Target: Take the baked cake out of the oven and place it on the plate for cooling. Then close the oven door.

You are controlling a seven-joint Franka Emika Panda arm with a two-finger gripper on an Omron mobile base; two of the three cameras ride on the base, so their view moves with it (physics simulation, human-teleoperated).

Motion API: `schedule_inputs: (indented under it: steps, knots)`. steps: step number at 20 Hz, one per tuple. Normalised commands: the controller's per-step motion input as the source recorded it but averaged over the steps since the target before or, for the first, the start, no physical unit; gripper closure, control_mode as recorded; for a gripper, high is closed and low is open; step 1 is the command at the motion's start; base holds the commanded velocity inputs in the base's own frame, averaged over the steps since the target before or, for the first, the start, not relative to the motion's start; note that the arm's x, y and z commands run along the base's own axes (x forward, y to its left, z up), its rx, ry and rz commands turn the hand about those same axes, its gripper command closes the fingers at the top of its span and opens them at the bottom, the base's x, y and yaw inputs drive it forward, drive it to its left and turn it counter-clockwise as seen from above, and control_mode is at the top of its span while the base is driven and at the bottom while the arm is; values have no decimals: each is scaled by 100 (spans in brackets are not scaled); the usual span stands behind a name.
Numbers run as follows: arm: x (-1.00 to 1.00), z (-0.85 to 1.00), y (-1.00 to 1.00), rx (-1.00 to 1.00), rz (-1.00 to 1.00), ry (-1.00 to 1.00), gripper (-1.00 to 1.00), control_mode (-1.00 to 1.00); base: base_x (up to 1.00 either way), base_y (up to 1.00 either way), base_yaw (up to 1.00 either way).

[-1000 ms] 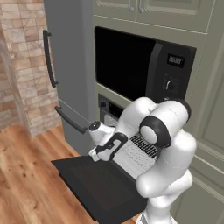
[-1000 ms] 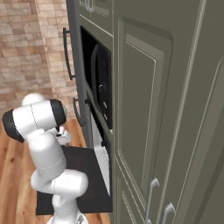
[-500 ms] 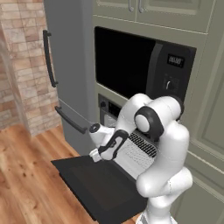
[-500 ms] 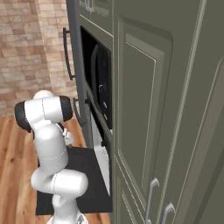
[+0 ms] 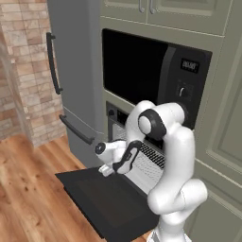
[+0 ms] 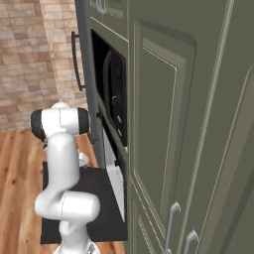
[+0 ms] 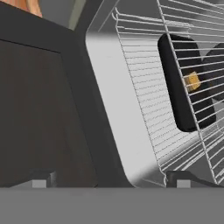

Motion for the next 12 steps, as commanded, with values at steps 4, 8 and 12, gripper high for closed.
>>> schedule_inputs:
  steps: [4,8,12]
  knots:
    - [37,-9,0,-20,-9,-12,-100,-100,0,0,0]
    - [55,-28,-4,-19,-10,-1,-100,-100,0,0,0]
    - [55,-36,-11,-18,-9,0,-100,-100,0,0,0]
